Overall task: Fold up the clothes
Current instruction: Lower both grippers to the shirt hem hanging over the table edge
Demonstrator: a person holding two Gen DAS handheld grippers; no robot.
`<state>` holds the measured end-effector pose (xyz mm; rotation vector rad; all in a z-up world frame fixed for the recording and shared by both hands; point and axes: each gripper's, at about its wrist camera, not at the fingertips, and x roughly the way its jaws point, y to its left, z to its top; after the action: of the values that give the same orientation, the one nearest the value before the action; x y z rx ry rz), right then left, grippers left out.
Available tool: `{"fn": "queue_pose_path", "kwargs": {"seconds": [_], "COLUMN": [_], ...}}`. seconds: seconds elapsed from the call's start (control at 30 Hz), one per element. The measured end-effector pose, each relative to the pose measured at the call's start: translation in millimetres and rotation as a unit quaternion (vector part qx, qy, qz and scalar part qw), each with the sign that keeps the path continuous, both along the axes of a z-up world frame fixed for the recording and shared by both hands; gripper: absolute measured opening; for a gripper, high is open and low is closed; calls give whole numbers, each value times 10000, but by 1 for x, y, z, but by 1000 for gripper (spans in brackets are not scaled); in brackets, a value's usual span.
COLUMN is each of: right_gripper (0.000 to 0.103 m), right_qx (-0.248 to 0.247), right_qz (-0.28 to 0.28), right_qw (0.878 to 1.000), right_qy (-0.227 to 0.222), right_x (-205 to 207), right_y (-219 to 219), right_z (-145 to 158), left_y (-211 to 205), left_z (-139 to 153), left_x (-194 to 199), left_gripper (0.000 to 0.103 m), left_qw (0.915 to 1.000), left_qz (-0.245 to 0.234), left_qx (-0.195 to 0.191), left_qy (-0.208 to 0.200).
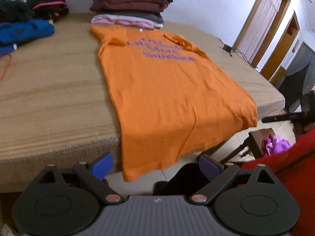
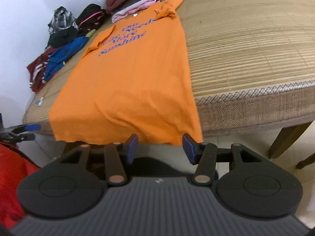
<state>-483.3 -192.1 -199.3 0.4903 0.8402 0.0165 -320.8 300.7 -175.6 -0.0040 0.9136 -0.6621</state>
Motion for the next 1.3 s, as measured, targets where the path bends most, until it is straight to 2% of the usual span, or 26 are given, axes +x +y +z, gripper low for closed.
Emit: {"fn": "queue_pose_path", "kwargs": {"seconds": [0.13,0.23,0.33,0.37,0.43,0.6,0.7,0.83,0.97,1.17,1.3], "right_gripper": [53,54,54,54,53,53,53,53,54,54,54], "right_qx": [20,-269,-178,-170,-112,-223,-414,-343,-333,-451,-461], "right_qz": [-143,-46,33,58,142,429,518,521,476,470,694], "right_qw": [9999,9995,9996,9996,9997,9986,9972,9969,9968,9960,9947], "right_qy": [-18,173,193,203,178,234,334,471,558,613,597], "right_x": [4,8,10,10,11,20,24,18,19,32,38], "right_y": [-8,-5,-8,-9,-10,-7,-2,-7,-10,-9,-9], "right_z": [-8,-11,-13,-13,-12,-11,-12,-17,-21,-24,-25], "left_y": [16,21,18,17,14,6,2,-4,-4,-7,-11], "left_z": [-19,-30,-35,-36,-40,-49,-56,-66,-64,-64,-66], "left_x": [10,25,33,34,33,36,37,37,36,38,42], "left_gripper": [96,94,79,77,78,78,78,78,80,81,80], "left_qw": [9985,9965,9955,9946,9932,9932,9933,9930,9920,9916,9899], "left_qz": [397,550,682,725,735,644,582,563,641,598,653], "left_qx": [123,-33,-166,-255,-419,-415,-323,-47,-223,-223,-292], "left_qy": [355,633,642,691,805,879,944,1036,1069,1122,1225]}}
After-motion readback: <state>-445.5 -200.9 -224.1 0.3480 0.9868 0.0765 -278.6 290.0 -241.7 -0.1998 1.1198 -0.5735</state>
